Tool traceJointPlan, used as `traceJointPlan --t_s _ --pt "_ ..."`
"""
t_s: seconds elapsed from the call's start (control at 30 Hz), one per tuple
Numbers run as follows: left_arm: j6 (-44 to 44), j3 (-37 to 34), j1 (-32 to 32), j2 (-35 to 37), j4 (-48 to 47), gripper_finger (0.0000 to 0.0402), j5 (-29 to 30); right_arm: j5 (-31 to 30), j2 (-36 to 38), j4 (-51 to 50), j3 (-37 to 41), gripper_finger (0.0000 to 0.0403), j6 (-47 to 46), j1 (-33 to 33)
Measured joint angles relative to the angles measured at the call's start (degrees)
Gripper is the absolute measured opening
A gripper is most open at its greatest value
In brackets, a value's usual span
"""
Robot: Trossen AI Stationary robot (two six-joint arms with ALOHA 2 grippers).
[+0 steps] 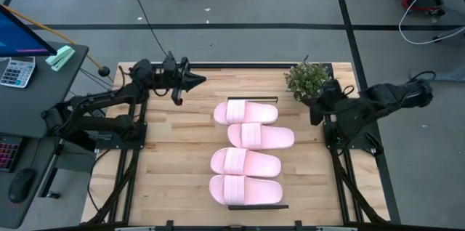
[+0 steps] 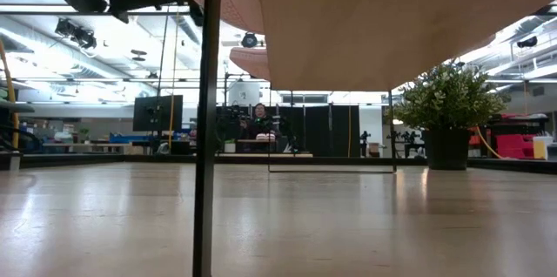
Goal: Pick and place slides into the shelf
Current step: Return to Home Position
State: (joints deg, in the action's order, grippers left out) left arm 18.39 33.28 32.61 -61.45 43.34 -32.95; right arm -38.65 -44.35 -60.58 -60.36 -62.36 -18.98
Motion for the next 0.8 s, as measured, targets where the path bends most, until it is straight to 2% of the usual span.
traceJointPlan --t_s 0.07,0.1,0.2,0.37,0.5,0.57,0.63,0.8 --pt "1.78 0.0 -3.09 1.29 -0.56 0.0001 3.98 1.98 2.39 0.92 0.0 0.0002 5.51 1.8" --pt "1.62 0.0 -5.2 2.32 -1.47 0.0001 7.76 3.08 3.73 0.98 0.0 0.0002 7.62 2.76" --pt "-1.09 0.0 -13.58 5.67 -6.68 0.0001 22.27 6.33 7.65 0.99 0.0 0.0002 11.72 5.54" --pt "-6.03 0.02 -31.38 8.74 -15.56 0.0001 47.47 12.64 11.77 1.01 0.0 0.0001 17.89 8.84" --pt "-8.85 0.02 -41.44 8.74 -19.4 0.0 62.98 17.67 11.49 1.21 0.18 0.0001 22.82 10.41" --pt "-10.08 0.02 -42.28 9.2 -20.4 0.0 65.28 19.52 11.02 1.81 1.04 0.0 24.75 11.27" --pt "-10.09 0.0 -40.83 10.81 -21.18 0.0 64.9 20.34 10.63 3.25 2.11 0.0 25.41 12.39" --pt "-10.05 0.02 -33.8 17.13 -26.53 0.0 55.14 24.23 8.98 11.21 4.44 0.0 25.45 15.25"
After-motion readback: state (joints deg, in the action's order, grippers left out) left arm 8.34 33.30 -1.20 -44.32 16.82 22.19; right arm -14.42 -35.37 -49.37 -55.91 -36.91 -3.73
